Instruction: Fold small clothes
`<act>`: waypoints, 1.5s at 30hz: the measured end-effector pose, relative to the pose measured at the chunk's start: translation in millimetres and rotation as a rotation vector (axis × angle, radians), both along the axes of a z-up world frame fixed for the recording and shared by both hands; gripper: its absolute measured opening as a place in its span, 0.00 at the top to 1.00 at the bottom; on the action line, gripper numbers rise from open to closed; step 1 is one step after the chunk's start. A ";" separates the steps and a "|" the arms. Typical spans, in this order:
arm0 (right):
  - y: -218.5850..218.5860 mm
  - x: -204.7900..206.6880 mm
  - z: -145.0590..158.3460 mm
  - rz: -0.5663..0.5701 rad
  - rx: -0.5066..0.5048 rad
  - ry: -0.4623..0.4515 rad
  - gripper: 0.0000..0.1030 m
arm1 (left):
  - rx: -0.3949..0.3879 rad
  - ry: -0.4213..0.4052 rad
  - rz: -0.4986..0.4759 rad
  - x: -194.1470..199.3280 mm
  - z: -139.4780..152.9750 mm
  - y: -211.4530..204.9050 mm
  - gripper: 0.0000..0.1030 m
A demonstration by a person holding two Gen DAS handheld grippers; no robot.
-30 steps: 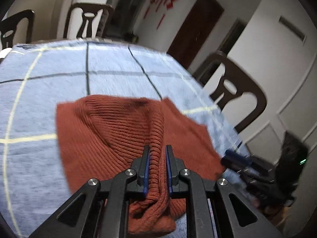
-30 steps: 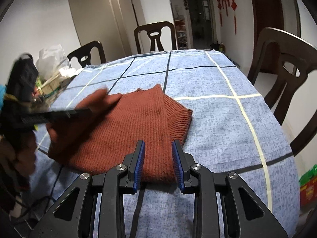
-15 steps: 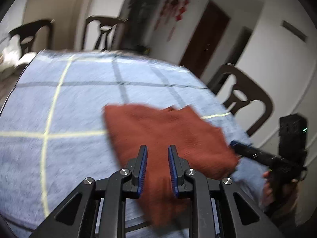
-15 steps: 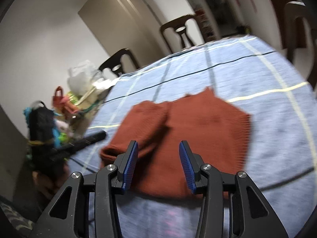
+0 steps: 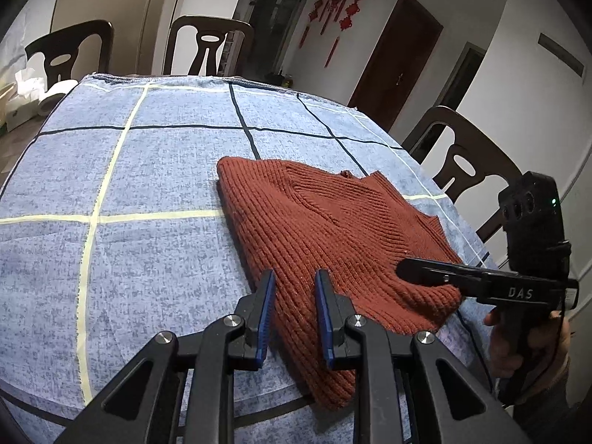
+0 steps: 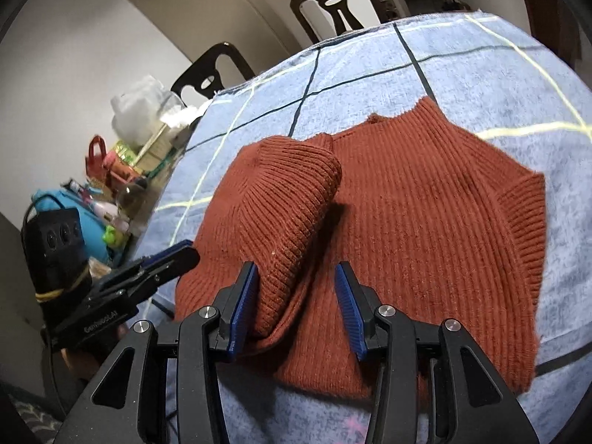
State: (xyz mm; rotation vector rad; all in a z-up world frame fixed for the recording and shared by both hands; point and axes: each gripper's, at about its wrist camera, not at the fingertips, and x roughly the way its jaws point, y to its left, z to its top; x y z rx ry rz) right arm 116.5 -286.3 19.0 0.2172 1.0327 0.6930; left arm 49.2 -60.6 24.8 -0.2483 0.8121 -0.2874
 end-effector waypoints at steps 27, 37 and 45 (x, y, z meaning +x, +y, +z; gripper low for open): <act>-39.6 19.9 24.0 0.025 0.225 0.002 0.88 | 0.000 -0.026 0.015 7.2 8.0 -4.6 0.74; -108.8 23.6 -12.6 -0.146 0.145 0.047 0.88 | 0.018 -0.028 -0.061 22.7 5.7 -40.4 0.74; -108.9 20.6 -8.0 -0.141 0.151 0.029 0.87 | 0.031 -0.027 -0.069 27.2 7.2 -48.3 0.74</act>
